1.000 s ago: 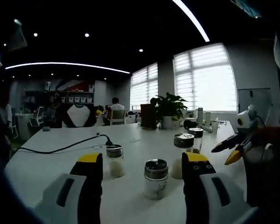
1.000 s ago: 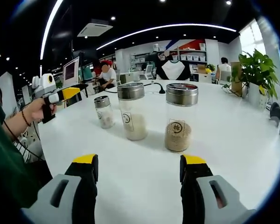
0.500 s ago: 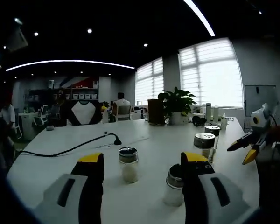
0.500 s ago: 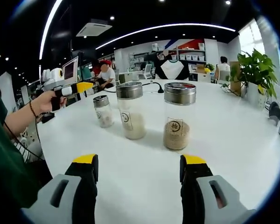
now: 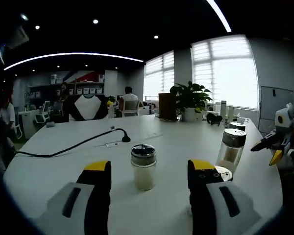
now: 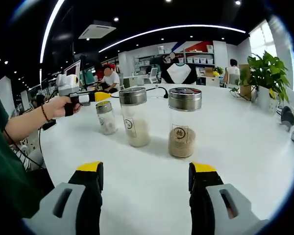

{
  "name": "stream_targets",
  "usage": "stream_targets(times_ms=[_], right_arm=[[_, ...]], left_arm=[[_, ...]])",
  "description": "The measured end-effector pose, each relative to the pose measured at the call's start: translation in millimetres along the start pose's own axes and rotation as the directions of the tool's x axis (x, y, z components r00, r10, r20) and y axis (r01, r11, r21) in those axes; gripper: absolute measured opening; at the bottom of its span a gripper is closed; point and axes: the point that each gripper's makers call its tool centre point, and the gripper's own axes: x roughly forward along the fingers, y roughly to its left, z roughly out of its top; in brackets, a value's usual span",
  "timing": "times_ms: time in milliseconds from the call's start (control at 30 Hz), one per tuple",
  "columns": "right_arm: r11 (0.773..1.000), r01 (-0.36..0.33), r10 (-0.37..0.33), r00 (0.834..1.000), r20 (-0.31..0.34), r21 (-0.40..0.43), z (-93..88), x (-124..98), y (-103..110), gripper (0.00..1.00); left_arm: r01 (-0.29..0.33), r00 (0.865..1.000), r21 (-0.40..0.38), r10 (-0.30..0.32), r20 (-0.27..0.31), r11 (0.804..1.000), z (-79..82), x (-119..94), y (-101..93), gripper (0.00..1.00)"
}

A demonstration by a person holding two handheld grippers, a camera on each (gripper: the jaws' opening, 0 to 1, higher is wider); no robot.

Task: Rotate the seasoning bottle until the label or dispensing opening points toward the visible target arrow and the bottle remains upright within the marked orientation range

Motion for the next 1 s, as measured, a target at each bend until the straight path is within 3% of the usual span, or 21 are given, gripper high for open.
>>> stream_targets(times_ms=[300,600,1000], right_arm=[[1.0,0.006,-0.006,1.0,0.0,-0.006,0.8,-2,-2,0.72],[1.0,0.006,-0.006,1.0,-0.002,-0.003,0.4,-2,-1,0.71],[1.0,0.017,-0.017,1.0,-0.005,0.004,-0.8,-5,-6,0.71]], left_arm=[[-0.01,0.998,0.003,0.01,-0.06,1.0,-18.2,23,15.1,0.64],[0.026,0.994,-0.012,-0.027,-0.108,1.0,-36.9,52,10.7,0.61],[0.05,0.992,-0.044,-0.055,-0.11,0.998,-40.5,71,4.3,0.53]])
